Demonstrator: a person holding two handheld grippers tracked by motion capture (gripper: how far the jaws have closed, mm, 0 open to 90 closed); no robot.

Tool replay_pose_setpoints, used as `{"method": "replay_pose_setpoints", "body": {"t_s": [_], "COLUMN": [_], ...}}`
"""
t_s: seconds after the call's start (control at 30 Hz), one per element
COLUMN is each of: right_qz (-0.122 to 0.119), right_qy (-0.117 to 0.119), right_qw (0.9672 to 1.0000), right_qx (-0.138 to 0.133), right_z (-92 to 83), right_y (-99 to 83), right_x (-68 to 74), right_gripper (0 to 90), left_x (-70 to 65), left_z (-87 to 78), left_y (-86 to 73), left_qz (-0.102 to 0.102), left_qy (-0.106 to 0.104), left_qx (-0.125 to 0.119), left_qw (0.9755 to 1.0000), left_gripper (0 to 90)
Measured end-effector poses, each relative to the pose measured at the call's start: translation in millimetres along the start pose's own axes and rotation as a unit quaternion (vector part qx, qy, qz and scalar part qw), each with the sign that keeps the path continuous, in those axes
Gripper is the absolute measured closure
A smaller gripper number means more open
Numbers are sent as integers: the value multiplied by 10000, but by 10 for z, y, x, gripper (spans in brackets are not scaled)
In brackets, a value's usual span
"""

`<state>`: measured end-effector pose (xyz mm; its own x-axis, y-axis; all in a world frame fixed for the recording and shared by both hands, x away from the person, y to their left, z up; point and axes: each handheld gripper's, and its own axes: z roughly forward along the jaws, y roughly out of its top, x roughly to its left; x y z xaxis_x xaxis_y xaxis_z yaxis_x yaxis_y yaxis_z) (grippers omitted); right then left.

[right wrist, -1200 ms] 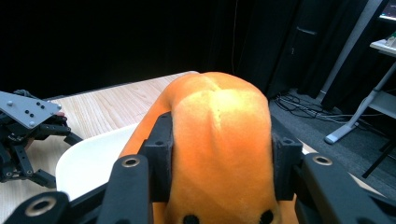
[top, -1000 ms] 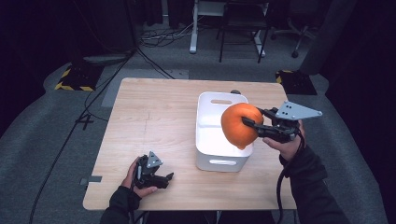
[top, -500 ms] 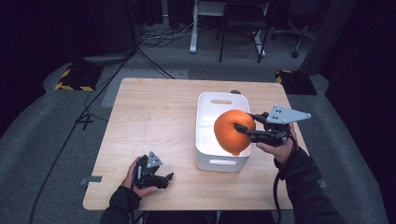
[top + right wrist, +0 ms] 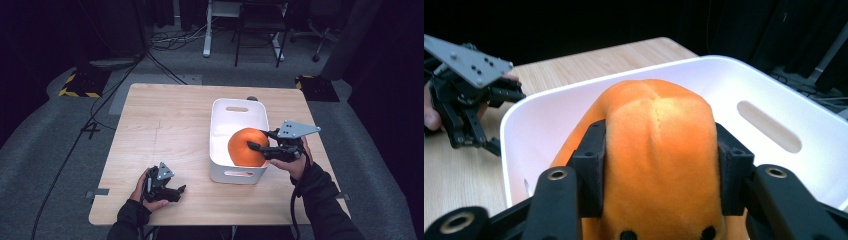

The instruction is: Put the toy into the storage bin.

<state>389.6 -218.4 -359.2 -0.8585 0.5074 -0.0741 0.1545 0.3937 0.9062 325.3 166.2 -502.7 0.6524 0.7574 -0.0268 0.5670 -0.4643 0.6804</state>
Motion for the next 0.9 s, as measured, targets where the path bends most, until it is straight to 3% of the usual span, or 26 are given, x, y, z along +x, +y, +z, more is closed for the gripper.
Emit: {"method": "replay_pose_setpoints", "body": {"t_s": [0.47, 0.9], "right_qz": [54, 91], "right_qy": [82, 153], "right_qw": [9988, 9966], "right_qx": [470, 801], "right_z": [176, 246], "right_y": [-140, -146], "right_x": [-3, -7], "right_gripper": [468, 394], "left_x": [0, -2], "left_z": [0, 1], "left_y": [0, -1], "left_qz": [-3, -5], "left_qy": [-3, 7], "left_qx": [0, -15], "left_qw": [10000, 10000], "left_gripper": [146, 146]}}
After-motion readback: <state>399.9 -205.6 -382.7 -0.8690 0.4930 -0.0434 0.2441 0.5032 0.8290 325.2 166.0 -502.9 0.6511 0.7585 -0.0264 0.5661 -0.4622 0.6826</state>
